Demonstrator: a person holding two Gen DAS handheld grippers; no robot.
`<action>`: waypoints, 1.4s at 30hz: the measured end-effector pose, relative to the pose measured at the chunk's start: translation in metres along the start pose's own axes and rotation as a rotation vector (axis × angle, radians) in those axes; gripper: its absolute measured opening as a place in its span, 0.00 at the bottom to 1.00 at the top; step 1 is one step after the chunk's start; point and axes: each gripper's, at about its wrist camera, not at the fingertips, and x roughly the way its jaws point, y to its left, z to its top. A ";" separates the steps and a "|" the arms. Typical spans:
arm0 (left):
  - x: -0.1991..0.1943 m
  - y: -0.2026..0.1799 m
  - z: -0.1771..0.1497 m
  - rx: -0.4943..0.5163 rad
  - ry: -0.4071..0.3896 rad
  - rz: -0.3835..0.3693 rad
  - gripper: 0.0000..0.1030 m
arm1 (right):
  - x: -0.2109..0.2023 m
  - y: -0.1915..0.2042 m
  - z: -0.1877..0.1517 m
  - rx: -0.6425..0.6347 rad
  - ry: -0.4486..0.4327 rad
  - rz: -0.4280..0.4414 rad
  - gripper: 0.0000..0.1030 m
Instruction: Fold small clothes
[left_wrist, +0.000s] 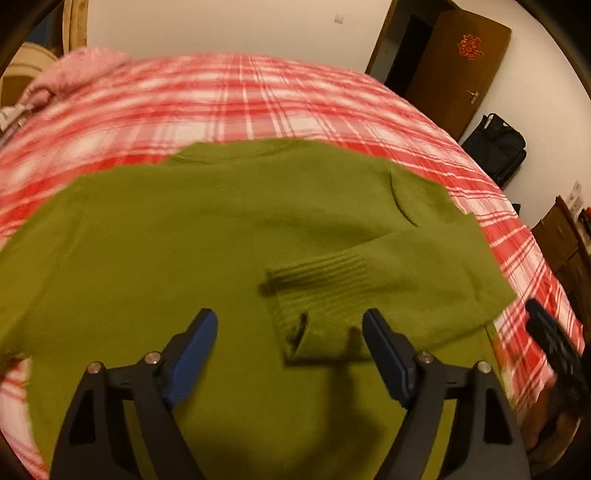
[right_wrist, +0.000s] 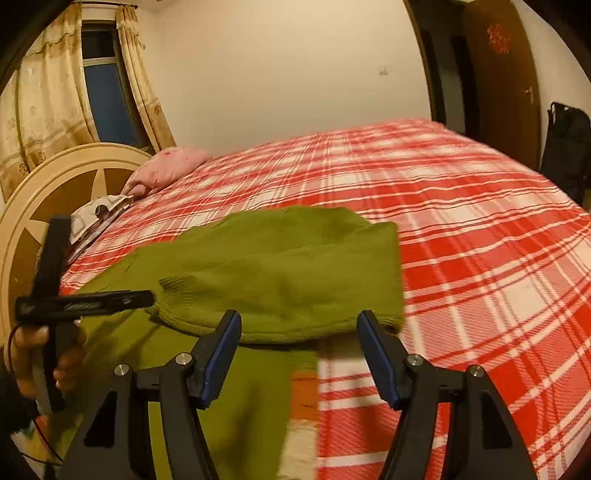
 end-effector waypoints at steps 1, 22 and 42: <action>0.007 0.000 0.002 -0.014 0.010 0.004 0.75 | -0.003 -0.002 -0.002 0.001 -0.001 0.002 0.64; -0.078 0.017 0.037 -0.022 -0.186 -0.074 0.10 | 0.008 -0.008 -0.011 0.035 0.023 -0.023 0.64; -0.044 0.114 0.011 -0.153 -0.117 0.085 0.11 | 0.027 -0.010 -0.014 0.042 0.127 -0.104 0.65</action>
